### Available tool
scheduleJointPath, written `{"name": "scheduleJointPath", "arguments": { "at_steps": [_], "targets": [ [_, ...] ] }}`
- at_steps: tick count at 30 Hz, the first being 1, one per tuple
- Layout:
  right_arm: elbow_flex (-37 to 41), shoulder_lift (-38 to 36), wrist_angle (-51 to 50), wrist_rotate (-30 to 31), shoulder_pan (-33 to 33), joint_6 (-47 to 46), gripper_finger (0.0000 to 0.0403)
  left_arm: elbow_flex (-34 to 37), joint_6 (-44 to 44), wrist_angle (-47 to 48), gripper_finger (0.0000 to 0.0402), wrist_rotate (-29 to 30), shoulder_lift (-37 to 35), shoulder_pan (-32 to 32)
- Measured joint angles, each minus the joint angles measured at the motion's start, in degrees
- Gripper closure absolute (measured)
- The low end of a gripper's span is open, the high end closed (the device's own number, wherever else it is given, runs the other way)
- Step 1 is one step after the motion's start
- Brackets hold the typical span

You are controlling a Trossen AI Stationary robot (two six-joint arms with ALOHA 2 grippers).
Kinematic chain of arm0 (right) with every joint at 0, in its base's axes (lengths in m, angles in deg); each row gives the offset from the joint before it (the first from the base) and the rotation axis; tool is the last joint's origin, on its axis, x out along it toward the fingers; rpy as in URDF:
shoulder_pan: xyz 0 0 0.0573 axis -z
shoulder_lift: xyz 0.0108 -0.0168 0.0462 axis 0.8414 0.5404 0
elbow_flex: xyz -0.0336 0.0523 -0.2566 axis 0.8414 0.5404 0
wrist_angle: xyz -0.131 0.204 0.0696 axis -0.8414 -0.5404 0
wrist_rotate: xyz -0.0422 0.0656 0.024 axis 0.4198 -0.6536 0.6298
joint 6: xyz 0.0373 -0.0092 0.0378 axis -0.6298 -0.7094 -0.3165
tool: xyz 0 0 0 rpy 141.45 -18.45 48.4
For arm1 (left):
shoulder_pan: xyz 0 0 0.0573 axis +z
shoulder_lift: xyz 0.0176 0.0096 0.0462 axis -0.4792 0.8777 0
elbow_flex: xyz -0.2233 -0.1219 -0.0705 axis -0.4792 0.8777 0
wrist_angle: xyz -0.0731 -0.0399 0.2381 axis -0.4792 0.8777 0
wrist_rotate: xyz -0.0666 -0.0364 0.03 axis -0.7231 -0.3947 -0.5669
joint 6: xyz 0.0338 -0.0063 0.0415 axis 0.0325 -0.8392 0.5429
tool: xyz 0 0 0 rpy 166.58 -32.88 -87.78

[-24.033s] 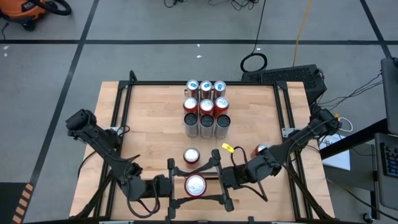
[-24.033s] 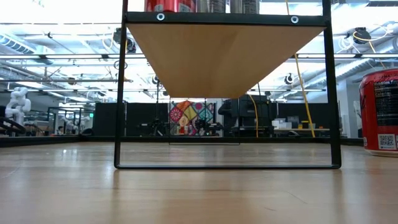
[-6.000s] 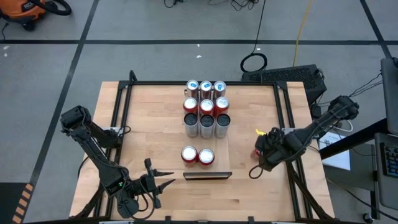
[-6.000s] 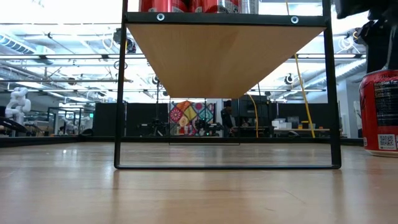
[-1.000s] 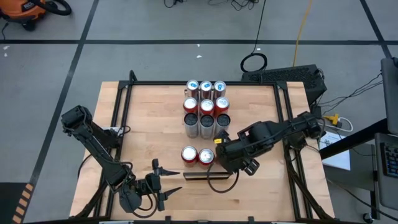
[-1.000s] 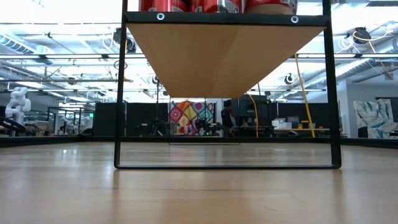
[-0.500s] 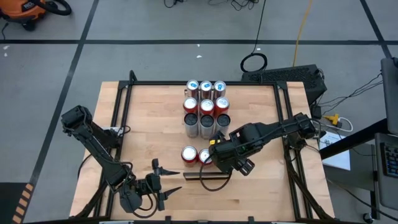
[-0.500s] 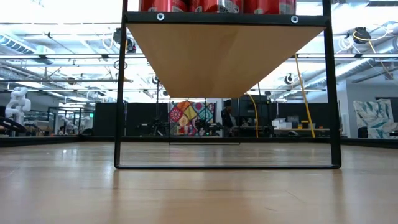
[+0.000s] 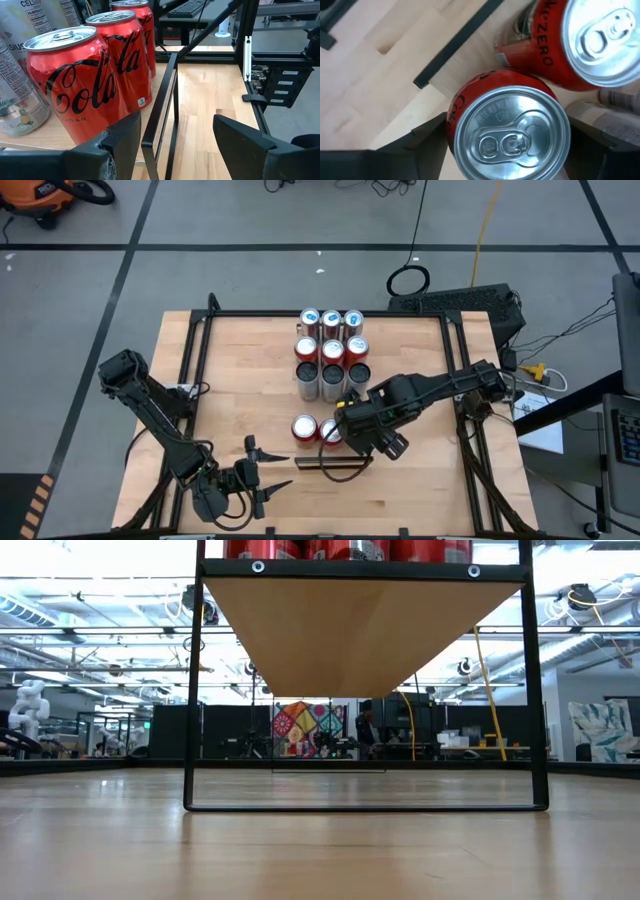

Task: Place canned beverage on shelf
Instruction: Put the red black soda can on the shelf aligned with the other red black soda can

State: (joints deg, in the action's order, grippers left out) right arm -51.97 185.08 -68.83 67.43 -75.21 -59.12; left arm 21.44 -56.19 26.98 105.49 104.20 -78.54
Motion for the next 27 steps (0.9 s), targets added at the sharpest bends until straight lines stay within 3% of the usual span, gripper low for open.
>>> {"name": "scheduleJointPath", "arguments": {
  "at_steps": [6, 27],
  "targets": [
    [0.0, 0.0, 0.0, -0.1, 0.7, -1.5, 0.0091, 0.0, 0.0, 0.0, 0.0152, -0.7, 0.0, 0.0],
    [0.0, 0.0, 1.4, -0.3, 0.7, -3.8, 0.0083, 0.0, 0.0, 0.0, 0.0152, -1.1, 0.0, 0.0]
  ]
}}
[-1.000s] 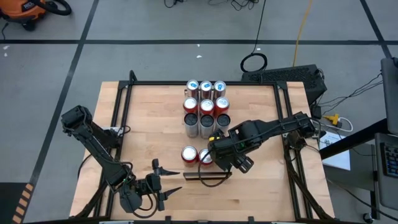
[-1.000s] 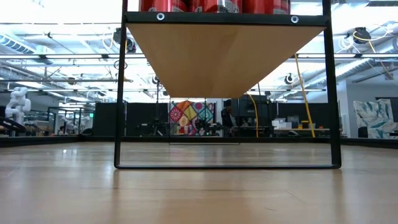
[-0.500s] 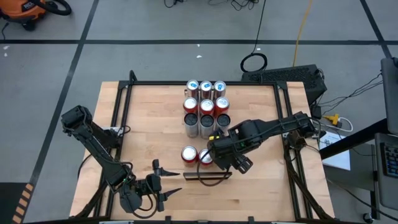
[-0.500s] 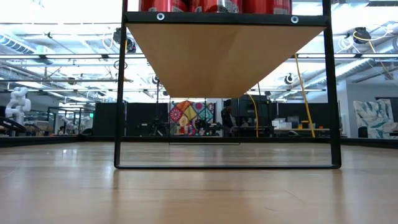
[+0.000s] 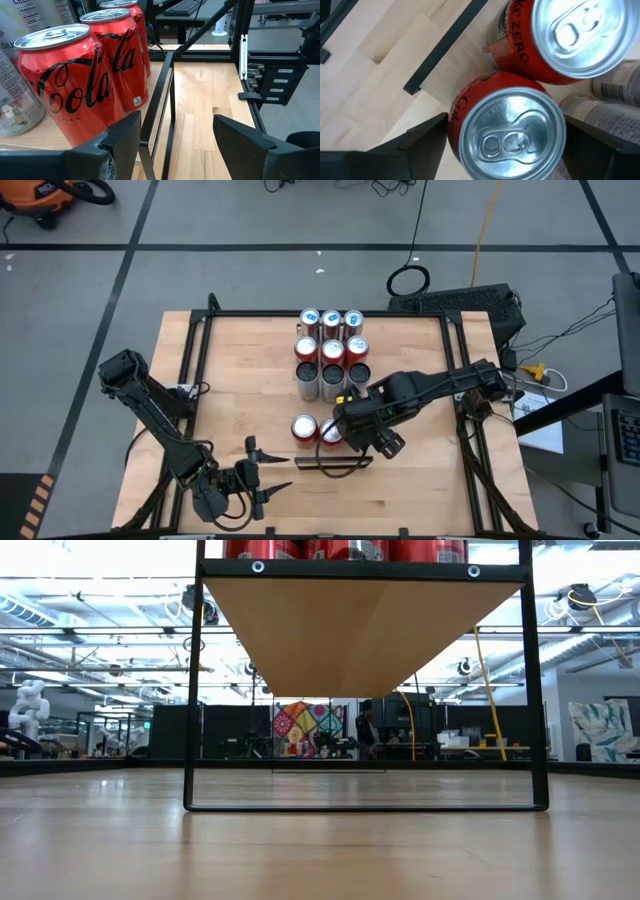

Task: Place canned beverage on shelf
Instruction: Put the red black soda can on the shelf aligned with the other red black soda can, then adjust the red black soda can on the shelf

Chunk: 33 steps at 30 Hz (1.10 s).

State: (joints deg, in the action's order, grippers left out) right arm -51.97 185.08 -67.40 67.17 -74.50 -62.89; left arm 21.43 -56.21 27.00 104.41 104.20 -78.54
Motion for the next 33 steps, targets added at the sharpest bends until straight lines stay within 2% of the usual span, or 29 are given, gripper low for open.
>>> {"name": "scheduleJointPath", "arguments": {
  "at_steps": [8, 24, 29, 33],
  "targets": [
    [0.0, -0.1, 0.9, 0.0, 0.0, -0.3, 0.0050, 0.0, 0.0, 0.0, 0.0152, 0.0, 0.0, 0.0],
    [-0.3, -3.9, 2.4, 1.8, -1.3, -7.6, 0.0048, 0.0, 1.7, 0.0, 0.0152, 0.0, 0.0, 0.0],
    [-0.3, -6.5, 7.2, 2.0, -2.6, -10.7, 0.0048, 0.0, 1.8, 0.0, 0.0152, 0.0, 0.0, 0.0],
    [-0.3, -8.9, 10.4, 5.1, -5.4, -14.4, 0.0048, 0.0, 1.9, 0.3, 0.0152, 0.0, 0.0, 0.0]
  ]
}}
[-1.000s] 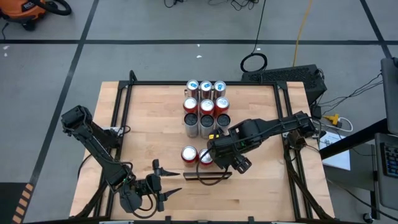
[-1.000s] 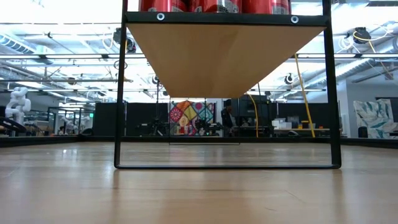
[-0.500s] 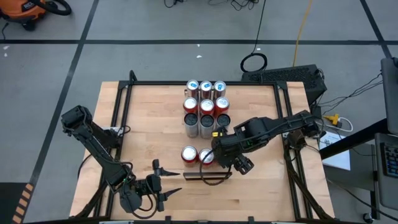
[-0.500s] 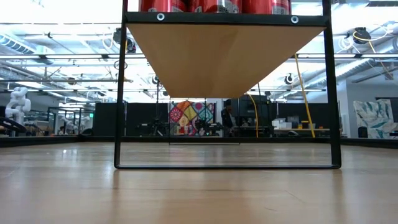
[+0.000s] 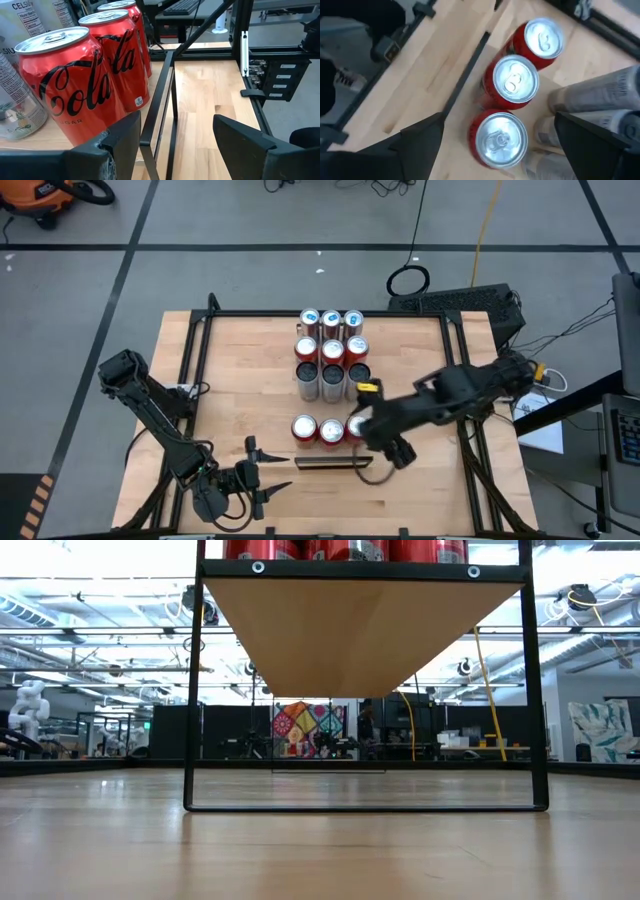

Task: Place canned beverage on shelf
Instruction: Adjust the red black soda can on the shelf

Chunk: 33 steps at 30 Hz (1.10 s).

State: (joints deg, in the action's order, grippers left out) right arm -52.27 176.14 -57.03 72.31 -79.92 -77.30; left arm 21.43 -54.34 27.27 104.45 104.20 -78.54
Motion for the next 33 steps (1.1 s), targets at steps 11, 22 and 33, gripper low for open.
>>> {"name": "scheduleJointPath", "arguments": {
  "at_steps": [11, 22, 33],
  "targets": [
    [-0.1, 4.4, 9.0, 10.5, -13.6, -11.5, 0.0048, 0.0, 0.4, 1.0, 0.0152, 0.0, 0.0, 0.0],
    [0.0, 16.5, 12.8, 35.2, -19.8, -22.6, 0.0151, 0.0, -0.3, 0.7, 0.0152, 0.0, 0.0, -0.4],
    [0.0, 24.8, 13.1, 55.4, -21.7, -27.3, 0.0355, 0.0, -0.4, 0.7, 0.0152, -0.1, 0.0, -1.2]
  ]
}}
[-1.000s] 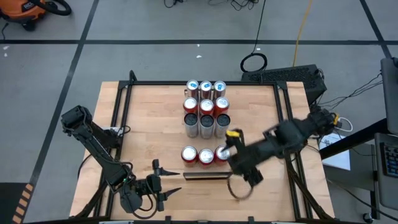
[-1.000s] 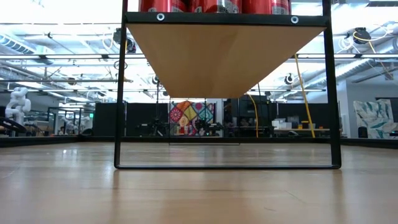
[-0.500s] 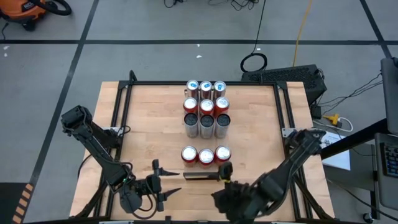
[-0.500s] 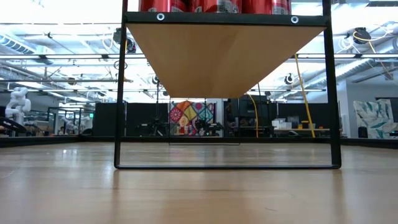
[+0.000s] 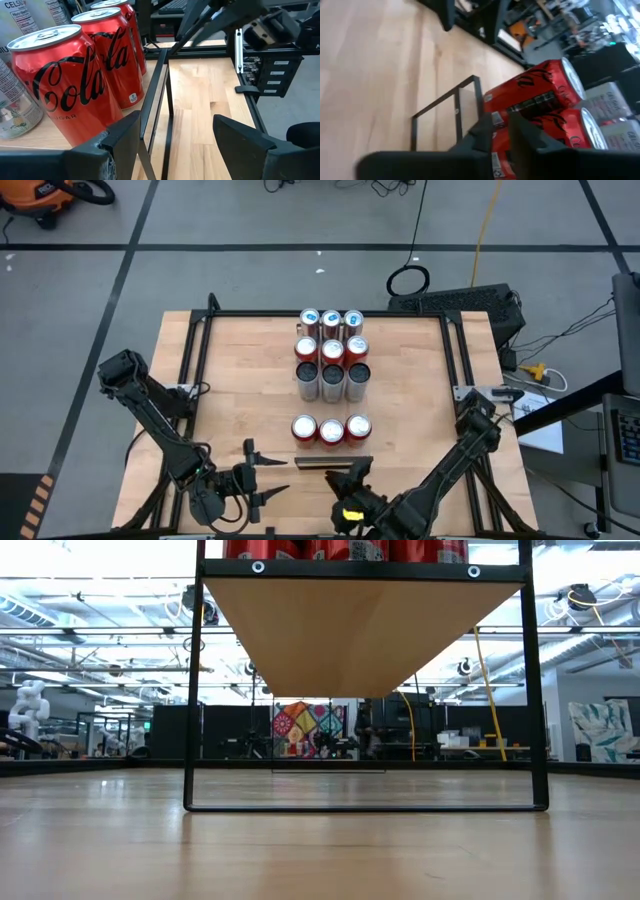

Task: Place canned beverage on shelf
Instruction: Adjust the red black soda can on the shelf

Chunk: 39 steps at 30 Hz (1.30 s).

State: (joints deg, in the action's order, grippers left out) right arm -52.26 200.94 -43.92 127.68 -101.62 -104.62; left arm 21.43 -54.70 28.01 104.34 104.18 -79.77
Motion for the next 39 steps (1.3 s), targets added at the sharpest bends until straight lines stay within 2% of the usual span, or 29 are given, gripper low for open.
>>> {"name": "scheduleJointPath", "arguments": {
  "at_steps": [3, 6, 12, 18, 39],
  "targets": [
    [0.0, 1.1, -0.4, 2.6, 0.0, -1.3, 0.0394, 0.0, 0.0, 0.0, 0.0152, 0.0, 0.0, -0.2],
    [0.0, 2.1, -2.2, 5.7, -0.1, -3.6, 0.0393, 0.0, 0.0, 0.1, 0.0152, 0.0, 0.0, -0.3],
    [0.0, 1.9, -7.4, 7.9, 0.4, -8.5, 0.0400, 0.0, 0.0, 0.3, 0.0152, 0.0, 0.0, -0.4],
    [0.0, 2.0, -11.6, 8.2, 1.4, -11.6, 0.0402, 0.0, 0.0, 0.3, 0.0152, 0.0, 0.0, -0.4],
    [0.0, 2.0, -14.8, 7.0, 4.5, -11.2, 0.0403, 0.0, 0.1, 0.6, 0.0152, -0.1, 0.0, -0.4]
  ]
}}
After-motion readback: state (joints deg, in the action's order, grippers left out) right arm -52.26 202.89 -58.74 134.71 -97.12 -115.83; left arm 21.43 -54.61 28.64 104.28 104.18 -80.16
